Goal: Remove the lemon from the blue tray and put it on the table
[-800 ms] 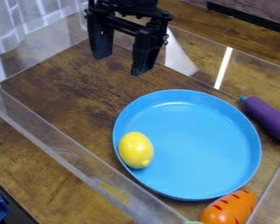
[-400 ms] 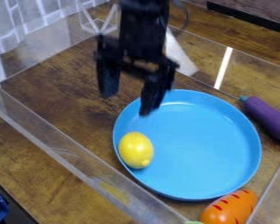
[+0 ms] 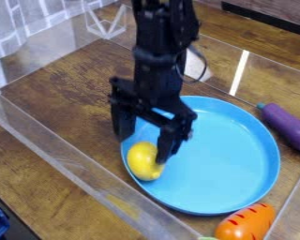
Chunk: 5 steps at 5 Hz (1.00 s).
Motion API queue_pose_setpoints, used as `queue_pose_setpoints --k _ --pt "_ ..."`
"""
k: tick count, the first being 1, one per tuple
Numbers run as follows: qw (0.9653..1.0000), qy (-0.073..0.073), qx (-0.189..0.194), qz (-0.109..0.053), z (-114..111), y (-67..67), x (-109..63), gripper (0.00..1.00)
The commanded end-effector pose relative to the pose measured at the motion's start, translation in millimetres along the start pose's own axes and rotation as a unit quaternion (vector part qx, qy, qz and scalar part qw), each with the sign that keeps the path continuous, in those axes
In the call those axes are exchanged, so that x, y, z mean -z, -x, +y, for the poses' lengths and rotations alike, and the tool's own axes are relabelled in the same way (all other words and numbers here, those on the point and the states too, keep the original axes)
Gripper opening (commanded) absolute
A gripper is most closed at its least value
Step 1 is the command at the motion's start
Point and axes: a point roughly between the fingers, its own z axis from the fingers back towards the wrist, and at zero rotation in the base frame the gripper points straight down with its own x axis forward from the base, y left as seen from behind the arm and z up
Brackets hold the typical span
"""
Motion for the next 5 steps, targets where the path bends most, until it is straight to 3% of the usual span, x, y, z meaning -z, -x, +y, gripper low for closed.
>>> queue_pose_setpoints --k 1,2,3,5 --pt "0.9997 0.003 0.003 -0.026 -0.9 -6.1 5.2 1.00" --pt "0.9994 0.001 0.005 -0.034 -5.0 -6.8 15.8 1.00" --pt "0.9991 -0.006 -0.008 -0.042 -3.1 -6.7 0.2 0.00" --pt "0.9980 -0.007 -0.031 -0.054 3.1 -7.2 -8.8 0.00"
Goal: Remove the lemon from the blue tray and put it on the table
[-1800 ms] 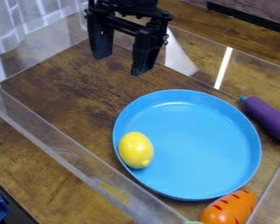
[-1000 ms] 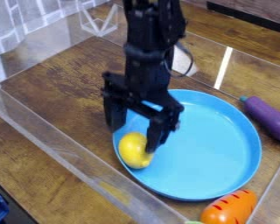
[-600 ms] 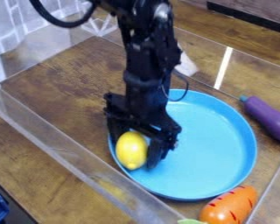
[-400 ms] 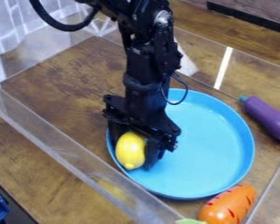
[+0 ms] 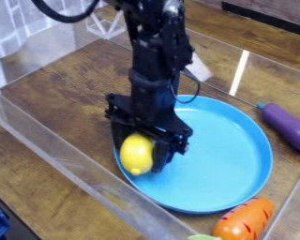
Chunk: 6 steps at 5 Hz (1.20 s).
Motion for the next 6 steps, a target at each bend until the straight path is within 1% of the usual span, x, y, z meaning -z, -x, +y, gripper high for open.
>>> queue_pose_setpoints --k 1,3,6 --pt "0.9991 -0.001 -0.009 -0.041 4.9 -8.7 -20.2 0.00" --pt "0.9986 -0.001 -0.012 -0.052 1.4 -12.7 -35.5 0.00" --pt "0.9978 -0.005 0.006 -0.066 2.7 -17.8 -10.9 0.00"
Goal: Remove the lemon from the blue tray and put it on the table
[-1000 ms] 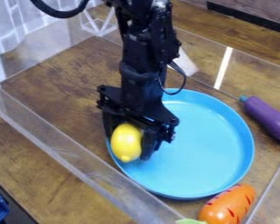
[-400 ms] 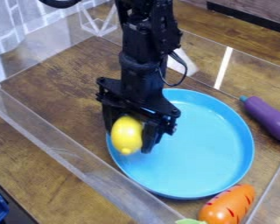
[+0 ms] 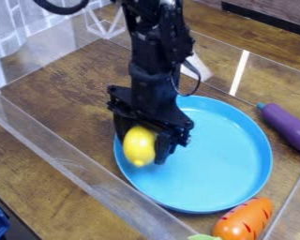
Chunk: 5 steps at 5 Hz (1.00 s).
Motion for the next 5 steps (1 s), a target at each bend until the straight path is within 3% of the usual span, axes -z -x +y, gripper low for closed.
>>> queue_pose_setpoints --k 1,2,4,5 --pt "0.9995 -0.007 -0.025 -0.019 -1.4 -3.7 -12.4 0.00" --pt "0.9984 -0.012 -0.052 -0.021 -2.9 -2.0 -12.8 0.00" --pt "0.9990 -0.009 -0.029 -0.031 -13.7 -3.9 -11.3 0.00" --pt "0.9993 -0.009 -0.014 -0.034 -7.0 -0.6 -10.5 0.00"
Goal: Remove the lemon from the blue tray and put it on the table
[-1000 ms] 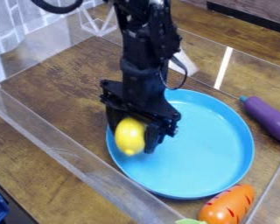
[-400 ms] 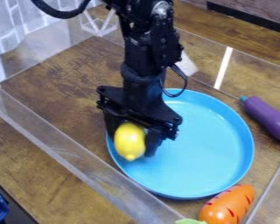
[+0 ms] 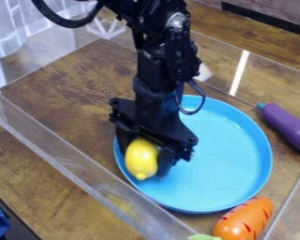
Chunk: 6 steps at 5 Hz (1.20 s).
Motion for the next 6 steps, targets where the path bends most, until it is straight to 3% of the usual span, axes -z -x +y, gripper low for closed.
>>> queue_pose_setpoints --k 1,3,4,5,6 --pt "0.9992 -0.004 -0.015 -0.036 2.0 -13.1 -43.9 0.00" --pt "0.9970 -0.026 -0.037 -0.063 45.9 -29.5 -62.5 0.00" --pt "0.9957 -0.040 -0.053 -0.065 85.0 -32.5 -67.0 0.00" --pt "0.9953 -0.045 -0.056 -0.065 121.8 -22.3 -62.8 0.00" --pt "0.9961 -0.045 -0.029 -0.070 109.7 -19.8 -44.9 0.00"
